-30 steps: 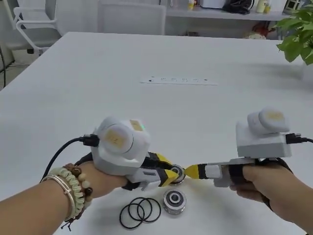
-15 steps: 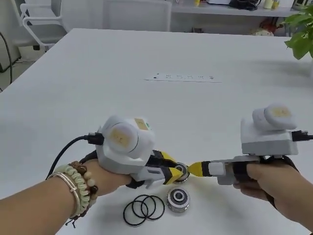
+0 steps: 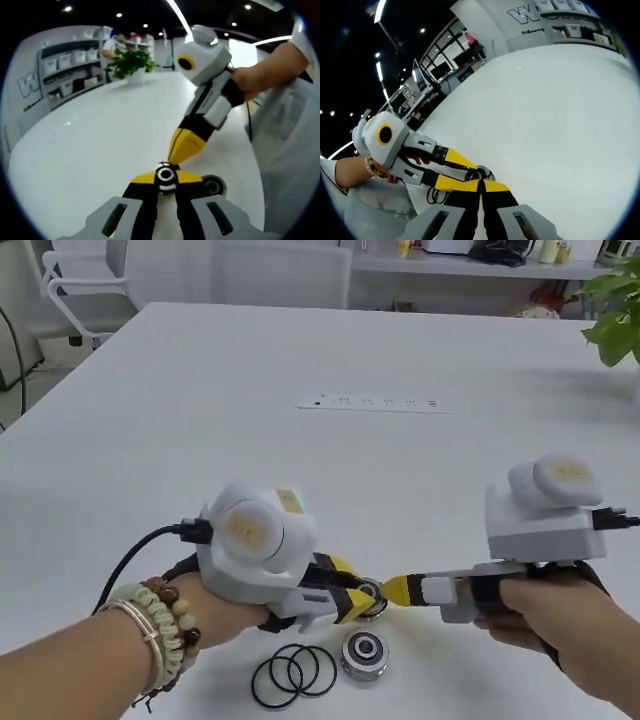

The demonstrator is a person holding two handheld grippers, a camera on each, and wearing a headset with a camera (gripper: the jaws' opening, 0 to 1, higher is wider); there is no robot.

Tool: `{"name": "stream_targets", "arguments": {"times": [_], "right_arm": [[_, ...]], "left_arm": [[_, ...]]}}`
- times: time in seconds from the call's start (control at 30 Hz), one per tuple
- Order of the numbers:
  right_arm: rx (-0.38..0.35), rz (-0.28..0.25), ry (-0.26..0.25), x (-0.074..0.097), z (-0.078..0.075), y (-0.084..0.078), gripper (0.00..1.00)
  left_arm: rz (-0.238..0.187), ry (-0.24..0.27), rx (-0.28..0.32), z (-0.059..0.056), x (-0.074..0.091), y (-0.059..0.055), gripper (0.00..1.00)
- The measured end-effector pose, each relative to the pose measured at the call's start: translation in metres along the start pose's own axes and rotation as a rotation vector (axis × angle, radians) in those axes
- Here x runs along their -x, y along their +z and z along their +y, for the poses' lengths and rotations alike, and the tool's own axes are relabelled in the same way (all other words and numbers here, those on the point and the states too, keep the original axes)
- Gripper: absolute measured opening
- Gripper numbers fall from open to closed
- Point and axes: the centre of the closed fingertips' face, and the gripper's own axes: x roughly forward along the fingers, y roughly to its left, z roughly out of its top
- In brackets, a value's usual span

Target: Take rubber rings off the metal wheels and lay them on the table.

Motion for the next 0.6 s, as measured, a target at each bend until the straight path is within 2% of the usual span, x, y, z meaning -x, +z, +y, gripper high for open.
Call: {"name": "stream_targets", "arguments": {"times": [0.33,0.5,0.6], "right_arm": [[0.012,-0.002,0.009,-0.0004,0.0005,0.0025,0.0],[0.019,-0.014,0.035,-0.0015,0.0083,0.0049,0.0],[0.039,-0.011,0.029,-0.0027,0.0072,0.0042,0.0]], "left_arm": [[-0.003,0.0,0.004,-0.0003,-0.0004,-0.0002,0.13],[-0.006,-0.001,0.006,-0.0004,-0.0008,0.0,0.13],[-0.007,-0.001,0.007,-0.0007,-0.0011,0.0004,0.13]]}}
